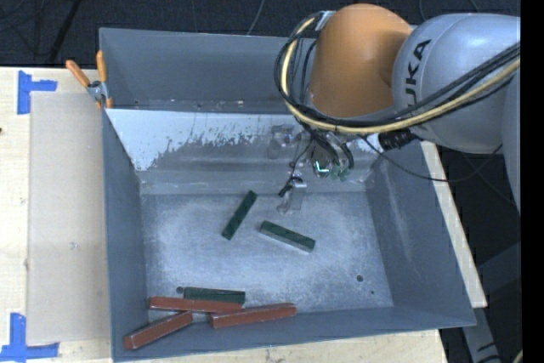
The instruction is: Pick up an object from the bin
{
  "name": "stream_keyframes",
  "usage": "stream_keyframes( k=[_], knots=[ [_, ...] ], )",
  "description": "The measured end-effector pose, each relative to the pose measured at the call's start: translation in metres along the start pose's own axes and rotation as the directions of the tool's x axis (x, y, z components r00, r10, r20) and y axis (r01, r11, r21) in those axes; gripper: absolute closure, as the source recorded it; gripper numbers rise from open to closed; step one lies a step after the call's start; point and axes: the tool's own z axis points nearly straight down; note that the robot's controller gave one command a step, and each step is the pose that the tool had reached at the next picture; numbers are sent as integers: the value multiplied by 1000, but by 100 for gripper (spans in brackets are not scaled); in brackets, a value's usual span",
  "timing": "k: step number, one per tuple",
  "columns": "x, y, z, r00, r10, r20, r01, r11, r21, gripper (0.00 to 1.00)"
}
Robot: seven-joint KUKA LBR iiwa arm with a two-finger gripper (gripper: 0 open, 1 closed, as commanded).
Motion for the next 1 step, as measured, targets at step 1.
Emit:
stream_keyframes(
  k=[1],
  knots=[
    [46,-58,117,867,-498,1,498,867,1,0]
  ],
)
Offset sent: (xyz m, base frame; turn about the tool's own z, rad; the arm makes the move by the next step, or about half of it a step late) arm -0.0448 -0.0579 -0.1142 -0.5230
